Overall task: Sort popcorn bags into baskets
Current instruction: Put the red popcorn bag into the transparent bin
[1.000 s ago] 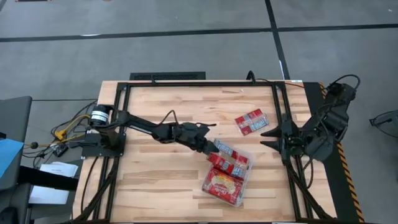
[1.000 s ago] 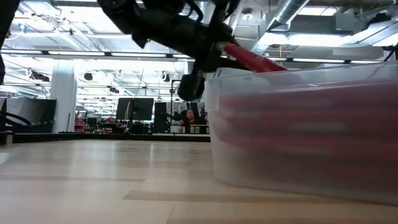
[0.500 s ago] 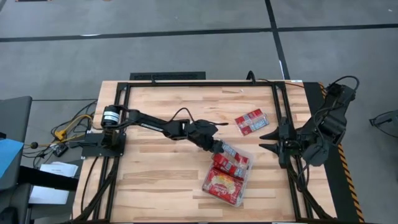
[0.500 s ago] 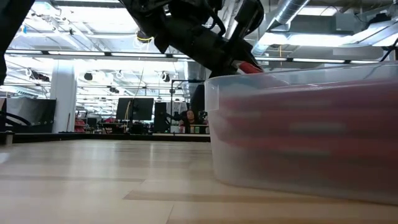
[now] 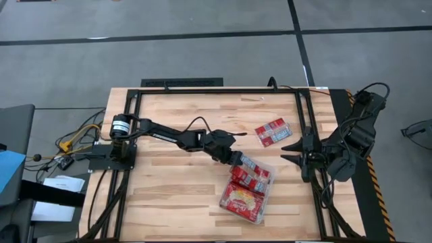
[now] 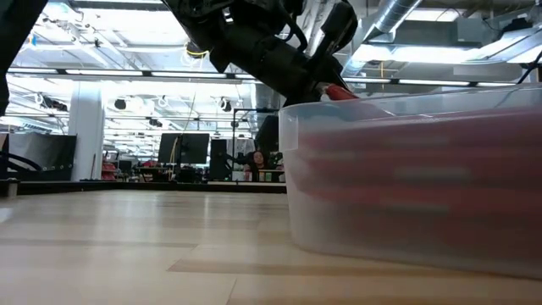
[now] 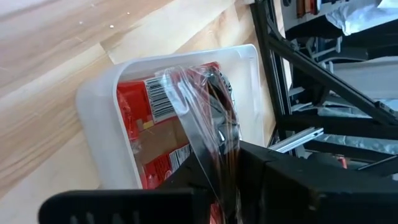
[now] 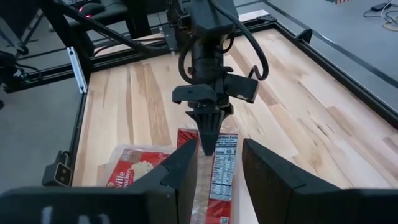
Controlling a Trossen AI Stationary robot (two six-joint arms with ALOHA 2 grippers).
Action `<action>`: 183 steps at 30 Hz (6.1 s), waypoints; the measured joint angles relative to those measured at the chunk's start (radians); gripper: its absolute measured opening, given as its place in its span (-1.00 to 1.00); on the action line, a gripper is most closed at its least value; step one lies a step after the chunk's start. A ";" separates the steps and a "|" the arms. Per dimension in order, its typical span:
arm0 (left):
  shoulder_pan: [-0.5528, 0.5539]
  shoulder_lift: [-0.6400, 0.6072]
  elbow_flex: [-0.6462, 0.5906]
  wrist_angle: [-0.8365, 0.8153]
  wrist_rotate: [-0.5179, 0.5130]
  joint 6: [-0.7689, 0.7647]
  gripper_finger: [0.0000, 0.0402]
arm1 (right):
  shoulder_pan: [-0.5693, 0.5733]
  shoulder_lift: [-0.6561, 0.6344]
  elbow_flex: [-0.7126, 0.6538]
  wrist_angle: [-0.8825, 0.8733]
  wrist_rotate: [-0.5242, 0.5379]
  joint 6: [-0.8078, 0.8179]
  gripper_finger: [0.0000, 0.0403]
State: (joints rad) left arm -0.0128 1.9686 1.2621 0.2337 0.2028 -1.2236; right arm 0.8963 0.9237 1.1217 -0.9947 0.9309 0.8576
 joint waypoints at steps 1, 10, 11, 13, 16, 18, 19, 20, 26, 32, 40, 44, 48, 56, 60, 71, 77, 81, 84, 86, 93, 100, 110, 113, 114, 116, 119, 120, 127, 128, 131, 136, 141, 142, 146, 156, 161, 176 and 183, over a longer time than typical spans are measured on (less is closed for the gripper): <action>-0.002 0.000 0.000 0.001 0.000 -0.001 -0.90 | 0.000 0.000 0.000 0.000 0.005 0.000 -0.26; -0.008 0.001 0.082 -0.027 0.008 -0.012 -0.96 | 0.000 0.000 0.000 0.000 0.014 0.007 -0.23; -0.010 0.001 0.099 -0.035 0.008 -0.001 -0.96 | 0.000 0.000 0.000 0.000 0.014 0.007 -0.23; -0.016 0.001 0.135 -0.058 0.008 0.027 -0.96 | 0.000 0.000 0.000 0.001 0.014 0.007 -0.25; -0.022 -0.001 0.158 -0.116 -0.012 0.044 -0.96 | 0.000 0.000 0.000 0.001 0.014 0.008 -0.27; -0.025 0.000 0.156 -0.143 -0.027 0.043 -0.96 | 0.000 0.000 0.000 0.000 0.014 0.008 -0.28; -0.026 0.002 0.156 -0.149 -0.031 0.043 -0.96 | 0.000 0.000 0.000 0.001 0.014 0.008 -0.29; -0.027 0.008 0.156 -0.142 -0.035 0.043 -0.96 | 0.000 0.000 0.000 0.001 0.014 0.008 -0.29; -0.034 0.080 0.157 -0.065 -0.002 0.006 -0.96 | -0.001 0.000 0.001 -0.001 0.014 0.008 -0.29; -0.034 0.103 0.156 -0.066 0.018 -0.012 -0.92 | -0.001 0.000 0.001 0.000 0.014 0.010 -0.25; -0.034 0.103 0.157 -0.066 -0.003 0.030 -0.48 | -0.002 0.000 0.001 0.000 0.014 0.033 -0.25; -0.030 0.101 0.156 -0.058 0.035 0.091 -0.12 | -0.002 0.000 0.001 0.004 0.014 0.036 -0.27; -0.008 0.096 0.156 -0.062 0.174 0.122 0.27 | -0.002 0.000 0.001 0.005 0.014 0.036 -0.27; 0.032 0.096 0.156 -0.066 0.321 0.063 0.83 | -0.002 0.000 0.001 0.010 0.015 0.037 -0.20; 0.035 0.095 0.156 -0.076 0.343 0.052 0.93 | -0.002 0.000 0.001 0.008 0.016 0.052 -0.17; 0.057 -0.047 0.157 -0.295 0.283 0.203 0.94 | -0.047 0.080 0.001 -0.008 0.026 0.051 -0.17; 0.063 -0.075 0.156 -0.383 0.357 0.192 0.94 | -0.091 0.140 0.001 -0.005 0.007 0.052 -0.20; 0.095 -0.175 0.156 -0.496 0.378 0.257 0.94 | -0.136 0.244 0.001 0.074 -0.061 -0.014 -0.29; 0.139 -0.278 0.156 -0.593 0.331 0.329 0.94 | -0.175 0.335 0.001 0.212 -0.114 -0.127 -0.41; 0.176 -0.363 0.156 -0.650 0.277 0.385 0.94 | -0.210 0.397 0.001 0.294 -0.159 -0.182 -0.49; 0.322 -0.617 0.157 -0.824 0.043 0.562 0.94 | -0.376 0.602 0.001 0.527 -0.375 -0.211 -0.80; 0.440 -0.787 0.157 -1.025 -0.054 0.735 0.94 | -0.466 0.738 0.000 0.580 -0.480 -0.089 -0.96; 0.509 -0.847 0.157 -1.136 -0.123 0.855 0.94 | -0.466 0.834 0.000 0.555 -0.544 0.119 -0.81; 0.509 -0.840 0.157 -1.172 -0.135 0.881 0.94 | -0.462 0.832 0.001 0.520 -0.544 0.173 -0.86; 0.509 -0.837 0.157 -1.182 -0.138 0.887 0.94 | -0.462 0.832 0.001 0.498 -0.545 0.191 -0.88; 0.509 -0.834 0.156 -1.195 -0.143 0.901 0.94 | -0.458 0.832 0.001 0.478 -0.545 0.226 -0.92; 0.503 -0.832 0.156 -1.194 -0.197 0.927 0.94 | -0.460 0.832 0.001 0.479 -0.548 0.259 -0.93; 0.501 -0.831 0.156 -1.197 -0.218 0.927 0.94 | -0.460 0.832 0.001 0.476 -0.554 0.274 -0.92; 0.484 -0.815 0.156 -1.195 -0.287 0.939 0.94 | -0.467 0.832 0.001 0.452 -0.589 0.348 -0.81; 0.483 -0.808 0.156 -1.193 -0.281 0.947 0.94 | -0.467 0.832 0.001 0.460 -0.590 0.350 -0.81; 0.482 -0.778 0.150 -1.184 -0.200 0.958 0.94 | -0.467 0.811 0.026 0.455 -0.592 0.342 -0.84; 0.449 -0.732 0.094 -1.158 -0.064 0.958 0.94 | -0.471 0.767 0.107 0.423 -0.548 0.309 -0.90; 0.368 -0.708 -0.002 -1.122 0.052 0.928 0.94 | -0.482 0.723 0.184 0.392 -0.476 0.229 -0.88; 0.343 -0.708 -0.022 -1.122 0.069 0.915 0.94 | -0.487 0.719 0.192 0.386 -0.465 0.212 -0.87; 0.222 -0.709 -0.091 -1.090 0.087 0.849 0.94 | -0.513 0.699 0.203 0.380 -0.431 0.150 -0.81; -0.186 -0.713 -0.135 -0.934 -0.047 0.585 0.94 | -0.546 0.698 0.204 0.373 -0.436 0.305 -0.82; -0.402 -0.713 -0.135 -0.823 -0.208 0.460 0.94 | -0.512 0.679 0.205 0.276 -0.436 0.563 -0.90; -0.727 -0.650 -0.135 -0.739 -0.498 0.121 0.94 | -0.353 0.667 0.203 -0.064 -0.432 1.109 -0.85; -0.744 -0.602 -0.134 -0.557 -0.375 0.172 0.94 | -0.343 0.667 0.203 -0.126 -0.474 1.136 -0.94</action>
State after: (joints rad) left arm -0.7572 1.3666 1.1286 -0.3229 -0.1725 -1.0520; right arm 0.5529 1.5906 1.3247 -1.1208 0.4567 1.9938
